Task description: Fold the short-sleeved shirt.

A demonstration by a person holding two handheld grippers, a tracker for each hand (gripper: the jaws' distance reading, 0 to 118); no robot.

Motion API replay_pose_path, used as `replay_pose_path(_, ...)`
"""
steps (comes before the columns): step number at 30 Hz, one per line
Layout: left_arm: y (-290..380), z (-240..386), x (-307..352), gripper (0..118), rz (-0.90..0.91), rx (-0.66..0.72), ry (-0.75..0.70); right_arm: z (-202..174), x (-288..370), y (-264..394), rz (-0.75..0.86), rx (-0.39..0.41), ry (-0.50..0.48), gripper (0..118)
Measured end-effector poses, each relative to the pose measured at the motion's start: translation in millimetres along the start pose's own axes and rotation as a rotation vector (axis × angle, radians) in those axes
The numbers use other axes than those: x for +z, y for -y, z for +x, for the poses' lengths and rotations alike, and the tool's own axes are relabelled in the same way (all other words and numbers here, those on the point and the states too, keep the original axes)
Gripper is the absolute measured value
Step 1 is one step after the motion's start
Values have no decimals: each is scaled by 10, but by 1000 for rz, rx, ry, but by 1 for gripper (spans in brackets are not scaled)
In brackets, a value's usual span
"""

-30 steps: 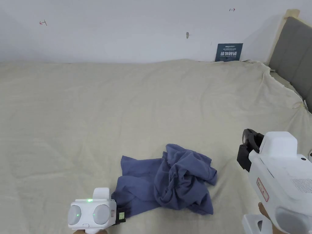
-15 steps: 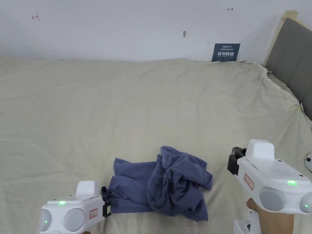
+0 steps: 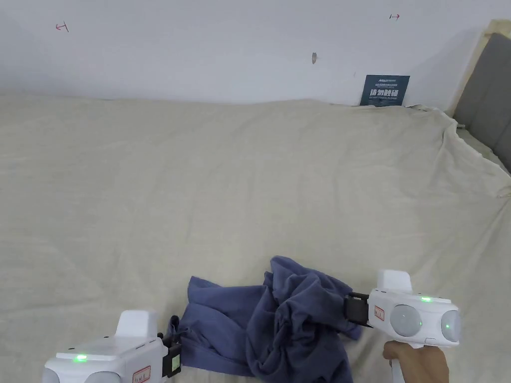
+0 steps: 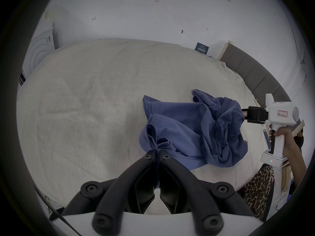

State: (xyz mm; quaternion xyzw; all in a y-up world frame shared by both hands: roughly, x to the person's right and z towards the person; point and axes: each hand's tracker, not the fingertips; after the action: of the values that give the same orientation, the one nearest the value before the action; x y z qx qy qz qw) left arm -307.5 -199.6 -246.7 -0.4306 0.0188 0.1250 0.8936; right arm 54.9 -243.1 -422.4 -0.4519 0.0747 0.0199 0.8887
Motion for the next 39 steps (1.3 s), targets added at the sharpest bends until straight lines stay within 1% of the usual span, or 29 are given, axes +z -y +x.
replay_pose_path(2, -9, -12, -4, 1, -2, -4, -2, -18, -57, 22, -29, -3, -47, 83)
replay_pose_path(3, -14, -24, -8, 1, -3, 0, 0, -38, -76, 39, -35, -7, -55, 81)
replay_pose_path(4, -18, -34, -14, 1, -5, 5, 2, -96, -33, 64, -42, -9, -64, 75)
replay_pose_path(5, -18, -47, -24, 1, -5, 9, 3, -128, -42, 85, -48, -6, -76, 68)
replay_pose_path(6, -16, -61, -38, 1, -6, 11, 3, -165, -52, 104, -57, 1, -89, 58)
replay_pose_path(7, -17, -63, -42, 1, -8, 12, 3, -195, -62, 122, -63, 4, -101, 40)
replay_pose_path(8, -16, -63, -44, 1, -8, 12, 3, -269, 19, 146, -68, 0, -119, 28)
replay_pose_path(9, -16, -63, -44, 1, -6, 11, 2, -289, 25, 164, -75, -22, -157, 20)
replay_pose_path(10, -15, -57, -41, 1, -6, 11, 3, -299, 31, 175, -83, -43, -166, 17)
replay_pose_path(11, -15, -57, -39, 1, -4, 12, 4, -316, 54, 185, -79, -41, -152, 12)
replay_pose_path(14, -11, -74, -37, 1, 5, 15, 9, -271, 182, 154, -52, -22, -156, 10)
replay_pose_path(17, -13, -94, -30, 1, 19, 35, 24, -220, 406, 92, 17, 2, -161, 10)
replay_pose_path(19, -21, -101, 3, 1, 36, 59, 41, -192, 633, 17, 74, 19, -157, 10)
replay_pose_path(20, -41, -104, 22, 1, 43, 69, 50, -275, 868, -15, 101, 22, -158, 10)
replay_pose_path(24, -193, -139, 119, 1, 95, 111, 82, -250, 1482, -240, 231, 35, -155, 10)
replay_pose_path(30, -753, -253, 349, 1, 204, 131, 82, -158, 2269, -599, 390, 41, -155, 10)
replay_pose_path(33, -1130, -350, 499, 1, 267, 126, 52, -135, 2550, -776, 430, 46, -152, 9)
replay_pose_path(35, -1364, -411, 605, 1, 306, 115, 22, -136, 2692, -871, 467, 48, -135, 9)
replay_pose_path(36, -1494, -444, 665, 1, 325, 105, 3, 73, 2519, -975, 480, 51, -127, 9)
replay_pose_path(39, -1867, -546, 817, 1, 376, 90, -41, 92, 2641, -1178, 515, 54, -109, 9)
